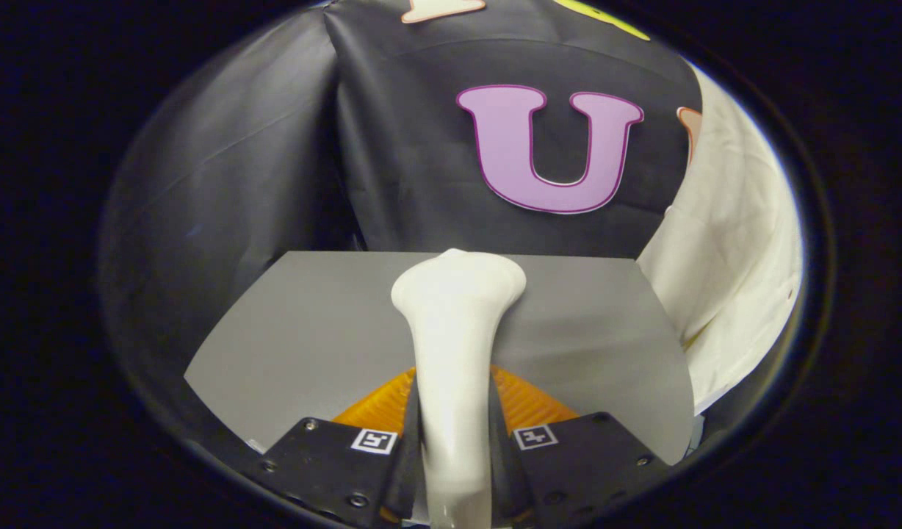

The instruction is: Iron the clothes twice with a garment steamer, once on the left side and once on the right side.

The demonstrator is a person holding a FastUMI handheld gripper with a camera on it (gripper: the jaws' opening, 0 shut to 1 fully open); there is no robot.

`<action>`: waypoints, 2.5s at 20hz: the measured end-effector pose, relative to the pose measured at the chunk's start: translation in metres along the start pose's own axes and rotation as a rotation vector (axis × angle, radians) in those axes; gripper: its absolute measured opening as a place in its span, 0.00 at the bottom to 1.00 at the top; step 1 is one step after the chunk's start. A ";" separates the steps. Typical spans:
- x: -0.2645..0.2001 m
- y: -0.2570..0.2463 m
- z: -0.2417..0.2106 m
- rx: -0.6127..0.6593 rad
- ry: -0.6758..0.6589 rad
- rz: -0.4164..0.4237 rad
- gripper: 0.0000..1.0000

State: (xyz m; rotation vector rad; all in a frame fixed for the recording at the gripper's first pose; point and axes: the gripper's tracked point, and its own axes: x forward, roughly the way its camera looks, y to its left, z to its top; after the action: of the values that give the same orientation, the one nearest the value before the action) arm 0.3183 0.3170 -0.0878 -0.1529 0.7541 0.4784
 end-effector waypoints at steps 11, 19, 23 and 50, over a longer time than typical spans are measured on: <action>-0.107 0.003 0.046 -0.046 -0.417 0.099 0.40; -0.164 0.000 0.021 -0.055 -0.482 0.133 0.40; -0.224 0.004 0.052 -0.004 -0.684 0.222 0.40; -0.181 -0.257 0.136 0.065 -0.575 -0.227 0.41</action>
State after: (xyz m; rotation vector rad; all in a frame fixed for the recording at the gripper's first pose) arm 0.4092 0.0657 0.1264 -0.0335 0.1840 0.2588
